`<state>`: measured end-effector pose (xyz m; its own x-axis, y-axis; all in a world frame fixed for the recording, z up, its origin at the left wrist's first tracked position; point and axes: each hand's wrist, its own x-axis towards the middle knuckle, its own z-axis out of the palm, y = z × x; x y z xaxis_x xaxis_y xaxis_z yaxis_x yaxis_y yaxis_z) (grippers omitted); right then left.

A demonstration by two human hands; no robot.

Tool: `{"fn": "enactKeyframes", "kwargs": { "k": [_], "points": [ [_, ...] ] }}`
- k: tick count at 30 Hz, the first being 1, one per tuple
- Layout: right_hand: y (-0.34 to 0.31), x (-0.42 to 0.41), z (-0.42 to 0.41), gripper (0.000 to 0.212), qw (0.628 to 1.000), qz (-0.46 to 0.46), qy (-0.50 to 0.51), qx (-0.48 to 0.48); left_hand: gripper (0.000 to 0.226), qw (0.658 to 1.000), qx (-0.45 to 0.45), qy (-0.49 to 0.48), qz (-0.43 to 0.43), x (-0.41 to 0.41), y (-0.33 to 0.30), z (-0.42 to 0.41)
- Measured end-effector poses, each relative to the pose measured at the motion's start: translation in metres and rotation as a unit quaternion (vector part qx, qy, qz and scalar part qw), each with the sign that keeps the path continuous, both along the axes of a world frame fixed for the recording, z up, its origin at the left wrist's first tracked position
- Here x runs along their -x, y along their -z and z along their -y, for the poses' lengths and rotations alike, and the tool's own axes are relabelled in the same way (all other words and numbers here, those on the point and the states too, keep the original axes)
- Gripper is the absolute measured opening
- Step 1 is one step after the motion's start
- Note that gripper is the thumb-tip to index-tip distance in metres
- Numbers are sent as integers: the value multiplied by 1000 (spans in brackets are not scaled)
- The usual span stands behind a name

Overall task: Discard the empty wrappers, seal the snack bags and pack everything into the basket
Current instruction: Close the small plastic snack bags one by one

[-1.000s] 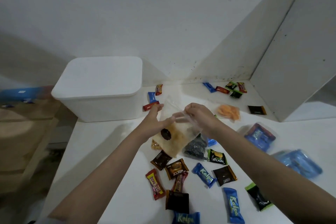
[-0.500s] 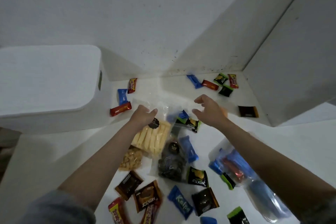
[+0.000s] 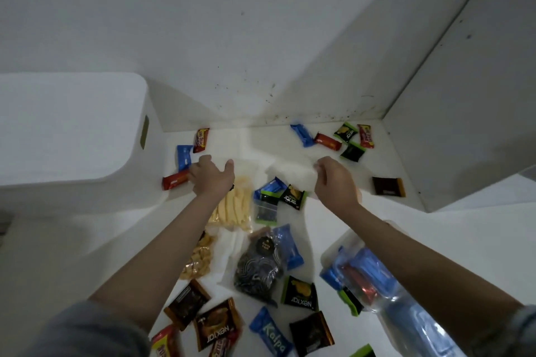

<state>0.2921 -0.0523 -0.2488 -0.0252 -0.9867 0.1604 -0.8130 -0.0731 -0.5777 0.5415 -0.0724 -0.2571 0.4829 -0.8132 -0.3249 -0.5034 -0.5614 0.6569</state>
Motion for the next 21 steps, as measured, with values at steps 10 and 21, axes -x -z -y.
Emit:
{"fn": "enactKeyframes", "kwargs": {
  "k": [10,21],
  "points": [
    [-123,-80,-49,21,897,441,22,38,14,911,178,179,-327,12,-139,-63],
    [-169,-159,-109,15,873,484,-39,28,12,895,293,157,-296,-69,-206,-143]
  ]
}}
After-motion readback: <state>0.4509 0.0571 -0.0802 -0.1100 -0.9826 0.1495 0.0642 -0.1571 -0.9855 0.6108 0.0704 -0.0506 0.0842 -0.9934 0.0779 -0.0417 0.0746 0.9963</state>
